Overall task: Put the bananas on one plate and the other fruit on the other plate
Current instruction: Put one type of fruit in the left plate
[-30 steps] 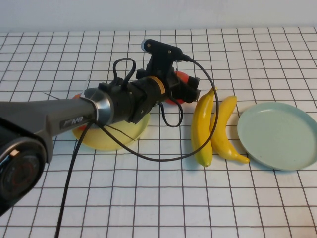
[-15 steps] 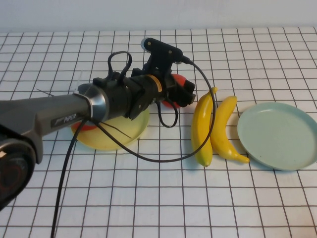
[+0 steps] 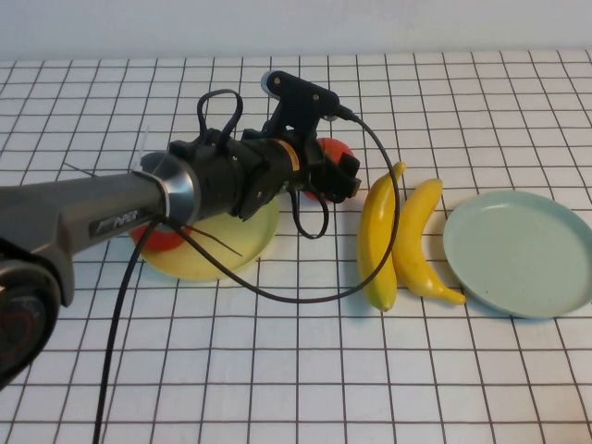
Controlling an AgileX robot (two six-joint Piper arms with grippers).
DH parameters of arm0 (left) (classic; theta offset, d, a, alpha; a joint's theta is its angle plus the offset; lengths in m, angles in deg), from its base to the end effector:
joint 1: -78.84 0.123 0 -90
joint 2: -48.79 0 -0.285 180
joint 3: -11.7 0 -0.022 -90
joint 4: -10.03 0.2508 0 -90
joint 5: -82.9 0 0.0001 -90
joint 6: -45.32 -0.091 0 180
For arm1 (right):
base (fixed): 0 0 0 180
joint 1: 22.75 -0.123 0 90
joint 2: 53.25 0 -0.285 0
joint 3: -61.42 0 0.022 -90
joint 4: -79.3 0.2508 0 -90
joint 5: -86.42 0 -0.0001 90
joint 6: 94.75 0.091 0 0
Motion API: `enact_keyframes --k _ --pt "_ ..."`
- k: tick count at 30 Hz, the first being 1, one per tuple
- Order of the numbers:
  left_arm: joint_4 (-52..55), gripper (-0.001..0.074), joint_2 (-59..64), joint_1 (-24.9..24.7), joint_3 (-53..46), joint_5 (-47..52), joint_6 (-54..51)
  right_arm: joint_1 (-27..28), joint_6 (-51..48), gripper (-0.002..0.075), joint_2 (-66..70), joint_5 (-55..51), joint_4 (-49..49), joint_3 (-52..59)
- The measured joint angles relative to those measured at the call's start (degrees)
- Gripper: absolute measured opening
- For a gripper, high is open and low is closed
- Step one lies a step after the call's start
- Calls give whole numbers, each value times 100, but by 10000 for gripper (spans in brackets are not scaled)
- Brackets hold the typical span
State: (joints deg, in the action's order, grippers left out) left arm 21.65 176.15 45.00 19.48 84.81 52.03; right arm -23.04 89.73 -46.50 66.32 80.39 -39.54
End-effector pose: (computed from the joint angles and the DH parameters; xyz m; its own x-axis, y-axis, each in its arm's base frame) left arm 0.3986 -0.2665 0.1973 -0.3846 0.3608 -0.8497 0.5871 0.8059 0.0764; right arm 0.0530 0.0009 0.1718 -0.2736 0.0945 -0.9572 0.0150 0.9955 0.0940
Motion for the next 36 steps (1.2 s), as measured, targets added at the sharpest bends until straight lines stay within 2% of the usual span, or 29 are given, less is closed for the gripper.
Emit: enact_keyframes --k 13,21,28,36 --pt "-4 669 296 11 24 -516 255 0 0 -16 0 0 0 0" --pt "0 669 346 46 36 -493 466 0 0 -16 0 0 0 0" --pt "0 599 346 46 36 -493 489 0 0 -16 0 0 0 0" --pt "0 595 293 46 36 -396 405 0 0 -16 0 0 0 0"
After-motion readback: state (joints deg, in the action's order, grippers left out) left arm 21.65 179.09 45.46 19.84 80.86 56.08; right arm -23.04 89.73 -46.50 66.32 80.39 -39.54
